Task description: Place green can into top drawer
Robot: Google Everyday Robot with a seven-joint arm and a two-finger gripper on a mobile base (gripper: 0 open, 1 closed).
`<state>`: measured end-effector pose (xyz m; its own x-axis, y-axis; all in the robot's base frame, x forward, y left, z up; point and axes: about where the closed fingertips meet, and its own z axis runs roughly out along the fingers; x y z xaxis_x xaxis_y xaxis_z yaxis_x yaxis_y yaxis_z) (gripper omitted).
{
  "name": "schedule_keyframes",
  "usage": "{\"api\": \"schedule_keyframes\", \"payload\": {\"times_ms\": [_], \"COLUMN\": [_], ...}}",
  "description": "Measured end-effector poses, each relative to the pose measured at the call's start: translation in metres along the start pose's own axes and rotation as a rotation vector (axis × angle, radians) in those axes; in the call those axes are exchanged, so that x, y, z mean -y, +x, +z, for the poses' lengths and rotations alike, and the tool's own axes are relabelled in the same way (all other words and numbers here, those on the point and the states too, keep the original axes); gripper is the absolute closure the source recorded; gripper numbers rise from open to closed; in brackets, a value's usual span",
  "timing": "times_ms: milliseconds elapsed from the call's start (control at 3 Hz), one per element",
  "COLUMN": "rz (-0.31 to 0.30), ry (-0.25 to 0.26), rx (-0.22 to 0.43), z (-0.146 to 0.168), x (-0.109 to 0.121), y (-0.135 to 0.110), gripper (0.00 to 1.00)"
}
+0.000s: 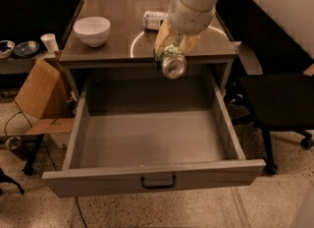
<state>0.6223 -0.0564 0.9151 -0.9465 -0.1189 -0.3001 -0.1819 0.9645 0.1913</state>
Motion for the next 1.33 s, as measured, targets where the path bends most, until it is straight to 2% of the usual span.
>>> {"api": "schedule_keyframes", "payload": {"times_ms": [333,667,1000,1333], "rz": [0.04,0.069,0.064,0.03], "ry": [-0.13,-0.33,-0.442,-0.462], "rx": [-0.091,-0.211,-0.256,-0.246], "z": [0.057,0.146,0.191,0.222], "x": [0.006,-0.007,-0.021,-0.032], "y": [0.052,0.107,0.125,0.11], "gripper": [1.0,1.0,1.0,0.81]}}
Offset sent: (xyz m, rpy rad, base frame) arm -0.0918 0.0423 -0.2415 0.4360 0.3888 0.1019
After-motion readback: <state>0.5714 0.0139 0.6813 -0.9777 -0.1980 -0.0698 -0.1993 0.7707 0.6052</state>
